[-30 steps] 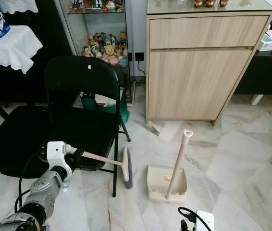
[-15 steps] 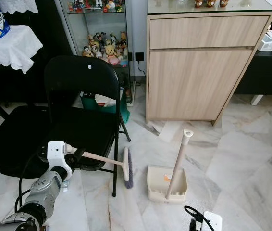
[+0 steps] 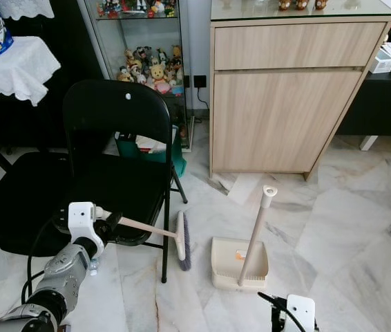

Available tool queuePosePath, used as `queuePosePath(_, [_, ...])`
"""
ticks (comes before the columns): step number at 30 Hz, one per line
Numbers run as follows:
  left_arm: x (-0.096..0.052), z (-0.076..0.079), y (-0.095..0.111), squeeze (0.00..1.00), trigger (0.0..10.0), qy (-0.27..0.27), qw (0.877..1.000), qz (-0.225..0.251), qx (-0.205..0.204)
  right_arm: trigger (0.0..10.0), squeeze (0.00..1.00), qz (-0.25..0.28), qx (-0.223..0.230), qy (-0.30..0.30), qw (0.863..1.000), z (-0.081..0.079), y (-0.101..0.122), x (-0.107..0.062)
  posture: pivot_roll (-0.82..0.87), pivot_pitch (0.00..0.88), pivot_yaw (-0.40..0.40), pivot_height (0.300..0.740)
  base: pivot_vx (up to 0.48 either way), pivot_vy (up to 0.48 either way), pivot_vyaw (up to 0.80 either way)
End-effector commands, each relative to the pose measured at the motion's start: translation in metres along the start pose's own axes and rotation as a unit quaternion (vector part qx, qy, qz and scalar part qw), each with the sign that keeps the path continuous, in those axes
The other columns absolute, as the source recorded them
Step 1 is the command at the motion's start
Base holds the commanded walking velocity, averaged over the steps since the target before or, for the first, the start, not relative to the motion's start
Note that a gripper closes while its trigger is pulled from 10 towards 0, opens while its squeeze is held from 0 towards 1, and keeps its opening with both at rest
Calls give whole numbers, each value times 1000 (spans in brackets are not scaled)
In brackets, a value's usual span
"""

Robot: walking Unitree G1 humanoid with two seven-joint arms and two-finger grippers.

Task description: Sweep floor

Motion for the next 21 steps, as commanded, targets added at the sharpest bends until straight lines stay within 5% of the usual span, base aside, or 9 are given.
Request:
queuePosePath(1, [0, 1, -3, 0, 10000, -6, 1000, -11, 6, 10000, 0, 107, -11, 11, 994, 0, 77, 28, -48, 84, 59, 740, 0, 0, 0])
queuePosePath(7, [0, -1, -2, 0, 10000, -5, 1000, -11, 8, 10000, 0, 165, -52, 28, 985, -6, 116, 36, -47, 86, 61, 740, 0, 0, 0])
queuePosePath(8, [0, -1, -2, 0, 10000, -5, 1000, -11, 9, 10000, 0, 191, -62, 40, 979, -10, 137, 38, -48, 86, 62, 740, 0, 0, 0])
queuePosePath(17, [0, -1, -1, 0, 10000, -7, 1000, -10, 9, 10000, 0, 212, -28, 54, 975, -15, 152, 39, -49, 85, 65, 740, 0, 0, 0])
queuePosePath(19, [0, -1, -1, 0, 10000, -8, 1000, -9, 9, 10000, 302, 211, -27, 53, 976, -15, 152, 39, -50, 86, 68, 740, 0, 0, 0])
queuePosePath(20, [0, -1, -1, 0, 10000, -8, 1000, -9, 9, 10000, 302, 211, -27, 53, 976, -15, 152, 39, -50, 86, 68, 740, 0, 0, 0])
queuePosePath(21, [0, -1, -1, 0, 10000, -9, 1000, -9, 9, 10000, 1000, 209, -25, 49, 976, -15, 149, 39, -49, 85, 66, 740, 0, 0, 0])
Point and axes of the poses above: a point about 5 cm out from each wrist's last joint towards the gripper, its own x axis pointing out of the wrist towards the gripper, its own y axis along the axis of the wrist's last joint, z = x × y, the point moved 3 cm from there along x, pointing out of the wrist towards the gripper, and after that the axes turned 10 degrees about x, right-handed, at the moved point
